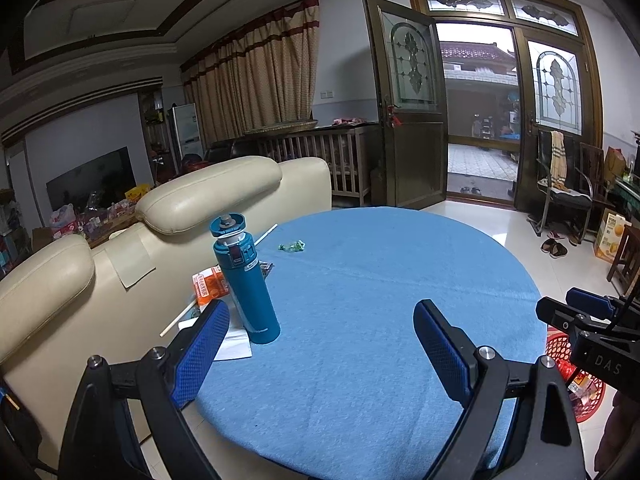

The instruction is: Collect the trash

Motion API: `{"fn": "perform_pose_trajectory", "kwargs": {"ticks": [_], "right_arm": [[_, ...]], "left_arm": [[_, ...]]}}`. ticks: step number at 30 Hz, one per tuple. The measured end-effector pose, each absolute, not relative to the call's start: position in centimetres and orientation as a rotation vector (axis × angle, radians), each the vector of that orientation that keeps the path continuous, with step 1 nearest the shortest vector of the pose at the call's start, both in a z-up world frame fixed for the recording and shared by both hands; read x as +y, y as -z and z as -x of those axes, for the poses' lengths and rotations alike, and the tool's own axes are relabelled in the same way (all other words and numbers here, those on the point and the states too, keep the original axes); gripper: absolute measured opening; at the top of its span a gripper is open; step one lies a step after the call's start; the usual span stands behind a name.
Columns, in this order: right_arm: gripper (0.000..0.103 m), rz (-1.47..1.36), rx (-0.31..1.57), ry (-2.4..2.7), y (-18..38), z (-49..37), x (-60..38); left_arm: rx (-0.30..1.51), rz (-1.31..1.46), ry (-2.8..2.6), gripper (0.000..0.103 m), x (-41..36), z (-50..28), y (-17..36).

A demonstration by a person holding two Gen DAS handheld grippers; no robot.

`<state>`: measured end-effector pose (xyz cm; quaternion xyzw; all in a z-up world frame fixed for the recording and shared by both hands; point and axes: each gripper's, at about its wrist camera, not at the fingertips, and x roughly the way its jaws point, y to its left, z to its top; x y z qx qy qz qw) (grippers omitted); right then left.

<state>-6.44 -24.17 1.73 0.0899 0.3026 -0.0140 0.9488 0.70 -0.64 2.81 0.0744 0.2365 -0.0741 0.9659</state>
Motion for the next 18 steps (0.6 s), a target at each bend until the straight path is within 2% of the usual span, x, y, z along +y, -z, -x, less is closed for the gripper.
{"fn": "perform_pose_trajectory", "kwargs": {"ticks": [18], "right_arm": [[0.059, -0.194, 0.612, 0.033, -1.56, 6.76, -24.35]], "left_arm": [[0.489, -0.157, 0.144, 0.094, -0.55, -0.53, -2.53]]}}
